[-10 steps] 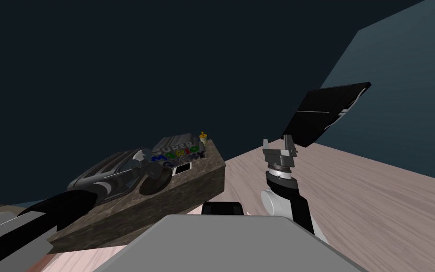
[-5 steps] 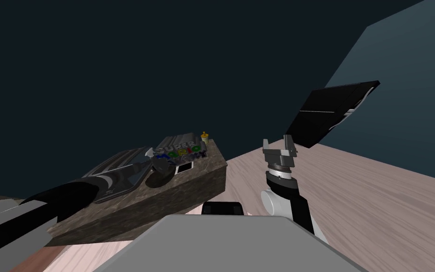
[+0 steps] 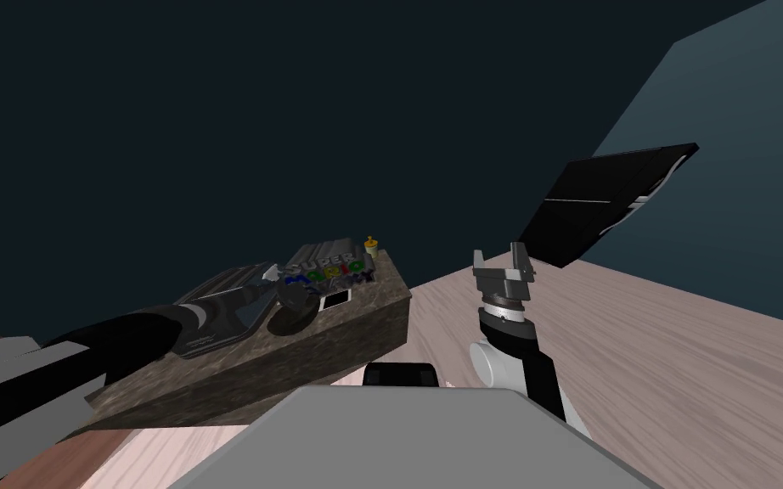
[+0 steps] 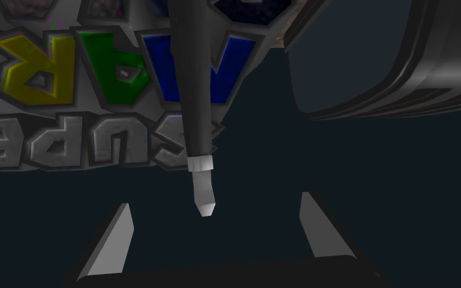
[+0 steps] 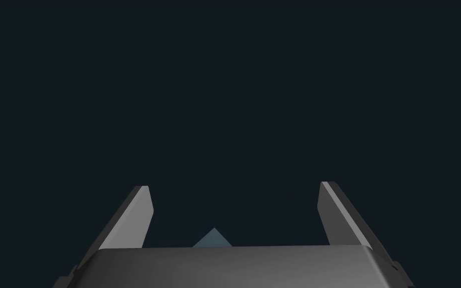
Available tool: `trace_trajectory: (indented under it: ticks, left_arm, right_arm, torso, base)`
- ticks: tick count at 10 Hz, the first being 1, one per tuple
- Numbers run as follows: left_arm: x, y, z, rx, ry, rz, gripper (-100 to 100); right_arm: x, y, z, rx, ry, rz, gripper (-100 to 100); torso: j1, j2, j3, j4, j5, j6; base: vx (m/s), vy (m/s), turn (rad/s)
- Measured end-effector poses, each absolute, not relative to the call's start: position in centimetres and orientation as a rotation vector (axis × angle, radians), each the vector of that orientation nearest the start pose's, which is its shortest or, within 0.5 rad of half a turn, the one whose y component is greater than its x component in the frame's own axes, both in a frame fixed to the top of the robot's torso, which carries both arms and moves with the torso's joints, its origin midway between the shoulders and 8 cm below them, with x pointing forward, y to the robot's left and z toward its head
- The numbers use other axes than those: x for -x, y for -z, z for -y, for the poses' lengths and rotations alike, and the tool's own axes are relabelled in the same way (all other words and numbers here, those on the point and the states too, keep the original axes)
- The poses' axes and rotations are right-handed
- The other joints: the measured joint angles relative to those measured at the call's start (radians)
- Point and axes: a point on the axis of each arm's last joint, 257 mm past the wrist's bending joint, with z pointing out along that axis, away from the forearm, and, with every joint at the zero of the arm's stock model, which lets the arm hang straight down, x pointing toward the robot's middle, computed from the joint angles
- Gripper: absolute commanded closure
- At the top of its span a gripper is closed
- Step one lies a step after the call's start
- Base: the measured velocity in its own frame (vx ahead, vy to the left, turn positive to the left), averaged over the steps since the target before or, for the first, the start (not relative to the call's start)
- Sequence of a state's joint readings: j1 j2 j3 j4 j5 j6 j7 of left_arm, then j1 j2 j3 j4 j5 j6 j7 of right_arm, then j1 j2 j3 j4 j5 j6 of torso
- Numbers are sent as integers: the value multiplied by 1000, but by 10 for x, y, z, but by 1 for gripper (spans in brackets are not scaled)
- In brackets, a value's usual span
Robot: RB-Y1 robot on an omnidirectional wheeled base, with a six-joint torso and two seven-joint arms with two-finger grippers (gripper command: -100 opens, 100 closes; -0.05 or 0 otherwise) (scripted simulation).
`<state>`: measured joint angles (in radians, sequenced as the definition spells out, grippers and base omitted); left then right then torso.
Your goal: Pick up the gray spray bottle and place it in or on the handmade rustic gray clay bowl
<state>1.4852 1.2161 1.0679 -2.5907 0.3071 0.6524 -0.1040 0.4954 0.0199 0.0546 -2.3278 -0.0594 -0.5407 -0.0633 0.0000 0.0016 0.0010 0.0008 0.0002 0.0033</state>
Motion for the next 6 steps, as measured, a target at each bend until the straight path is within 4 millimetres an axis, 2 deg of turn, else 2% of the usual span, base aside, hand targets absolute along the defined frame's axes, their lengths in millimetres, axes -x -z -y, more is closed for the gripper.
trace_trajectory:
  ticks: [2, 3, 6]
  left_arm:
    - [-307, 50, -484, 401, -230, -1996, -100]
    - [-308, 49, -483, 403, -231, -1996, 0]
    - [-308, 49, -483, 403, -231, -1996, 0]
  right_arm:
    - [-328, -54, 269, -662, -1474, -475, 0]
    - [-328, -54, 269, -662, -1474, -475, 0]
    - [-328, -54, 269, -662, -1474, -475, 0]
  torso:
    - [0, 0, 0, 0, 0, 0]
    - [0, 0, 0, 0, 0, 0]
    - [-1, 0, 0, 0, 0, 0]
  base:
    - [-4, 14, 25]
    - [0, 0, 0]
    - [0, 0, 0]
